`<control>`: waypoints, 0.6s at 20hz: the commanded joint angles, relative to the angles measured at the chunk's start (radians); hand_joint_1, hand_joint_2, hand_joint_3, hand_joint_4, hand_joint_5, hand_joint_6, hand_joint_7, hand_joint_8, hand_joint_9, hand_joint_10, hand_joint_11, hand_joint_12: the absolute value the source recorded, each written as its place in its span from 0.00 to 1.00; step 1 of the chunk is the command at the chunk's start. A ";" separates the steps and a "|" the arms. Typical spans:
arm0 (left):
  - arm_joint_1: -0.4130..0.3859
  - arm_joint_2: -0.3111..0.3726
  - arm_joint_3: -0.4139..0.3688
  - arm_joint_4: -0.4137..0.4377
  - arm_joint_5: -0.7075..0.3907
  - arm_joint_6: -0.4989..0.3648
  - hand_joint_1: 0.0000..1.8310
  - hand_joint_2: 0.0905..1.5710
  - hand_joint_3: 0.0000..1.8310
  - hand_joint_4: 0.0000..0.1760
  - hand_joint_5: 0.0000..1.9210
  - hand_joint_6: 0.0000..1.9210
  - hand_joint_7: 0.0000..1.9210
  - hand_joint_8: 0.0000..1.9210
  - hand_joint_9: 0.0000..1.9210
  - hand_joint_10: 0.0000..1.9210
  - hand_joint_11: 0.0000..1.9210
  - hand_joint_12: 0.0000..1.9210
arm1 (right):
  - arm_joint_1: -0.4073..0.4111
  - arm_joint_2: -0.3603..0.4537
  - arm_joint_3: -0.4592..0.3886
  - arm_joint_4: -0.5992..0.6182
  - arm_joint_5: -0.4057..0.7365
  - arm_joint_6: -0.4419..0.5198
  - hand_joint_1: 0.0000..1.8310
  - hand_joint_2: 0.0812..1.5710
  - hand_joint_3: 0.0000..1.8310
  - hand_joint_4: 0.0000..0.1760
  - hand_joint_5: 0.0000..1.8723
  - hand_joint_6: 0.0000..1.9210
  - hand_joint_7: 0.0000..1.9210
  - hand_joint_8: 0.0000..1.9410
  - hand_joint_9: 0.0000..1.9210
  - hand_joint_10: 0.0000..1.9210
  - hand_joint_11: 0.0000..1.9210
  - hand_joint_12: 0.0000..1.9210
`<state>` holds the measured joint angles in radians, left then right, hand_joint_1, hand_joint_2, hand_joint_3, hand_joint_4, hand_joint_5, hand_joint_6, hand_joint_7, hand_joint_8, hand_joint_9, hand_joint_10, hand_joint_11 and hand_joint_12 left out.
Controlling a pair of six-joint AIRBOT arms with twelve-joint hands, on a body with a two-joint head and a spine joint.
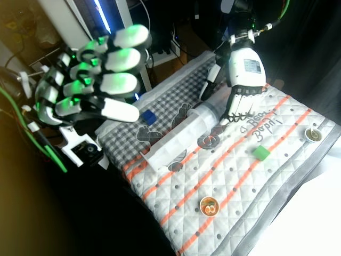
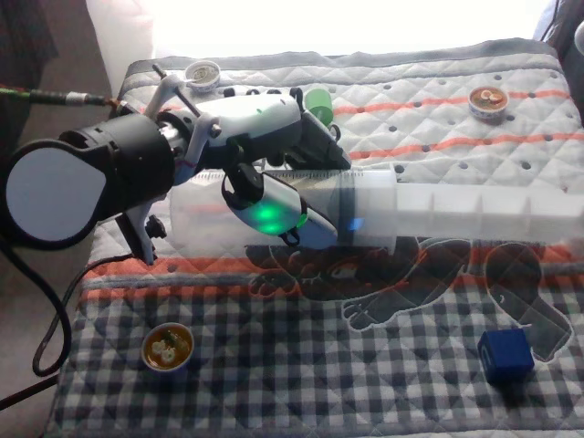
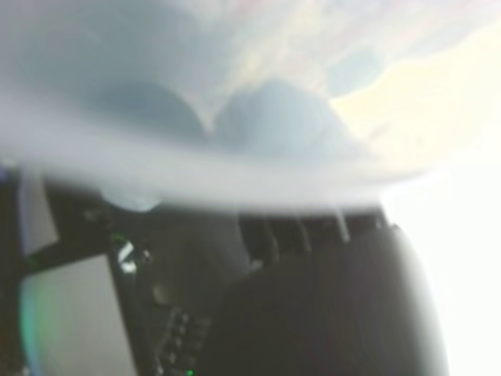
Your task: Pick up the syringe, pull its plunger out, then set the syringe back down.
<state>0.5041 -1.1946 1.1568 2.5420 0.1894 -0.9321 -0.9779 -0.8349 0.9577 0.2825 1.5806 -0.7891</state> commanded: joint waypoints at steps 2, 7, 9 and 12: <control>0.002 0.008 -0.013 -0.002 0.110 0.001 0.50 0.63 0.00 0.00 0.22 0.00 0.19 0.00 0.14 0.07 0.00 0.61 | 0.007 0.006 0.003 -0.003 0.112 0.002 0.26 0.61 0.00 0.16 0.02 0.21 0.07 0.00 0.00 0.12 0.00 0.38; 0.020 0.046 -0.061 -0.009 0.188 -0.001 0.38 0.58 0.00 0.00 0.06 0.00 0.07 0.00 0.07 0.01 0.00 0.43 | 0.007 0.006 0.001 -0.003 0.112 0.003 0.31 0.58 0.00 0.25 0.00 0.19 0.06 0.01 0.00 0.08 0.00 0.30; 0.029 0.073 -0.085 0.049 0.231 -0.093 0.40 0.58 0.00 0.00 0.04 0.00 0.06 0.00 0.06 0.00 0.00 0.42 | 0.006 0.006 0.000 -0.002 0.113 0.003 0.29 0.59 0.00 0.33 0.00 0.15 0.05 0.00 0.00 0.08 0.00 0.31; 0.041 0.117 -0.108 0.164 0.300 -0.312 0.36 0.59 0.00 0.00 0.07 0.00 0.07 0.00 0.07 0.00 0.00 0.39 | 0.003 0.006 -0.003 -0.002 0.115 0.003 0.27 0.57 0.00 0.34 0.00 0.09 0.04 0.00 0.00 0.09 0.00 0.35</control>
<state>0.5560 -1.0748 1.0470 2.6793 0.3592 -1.2461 -0.9779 -0.8349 0.9550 0.2848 1.5814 -0.7883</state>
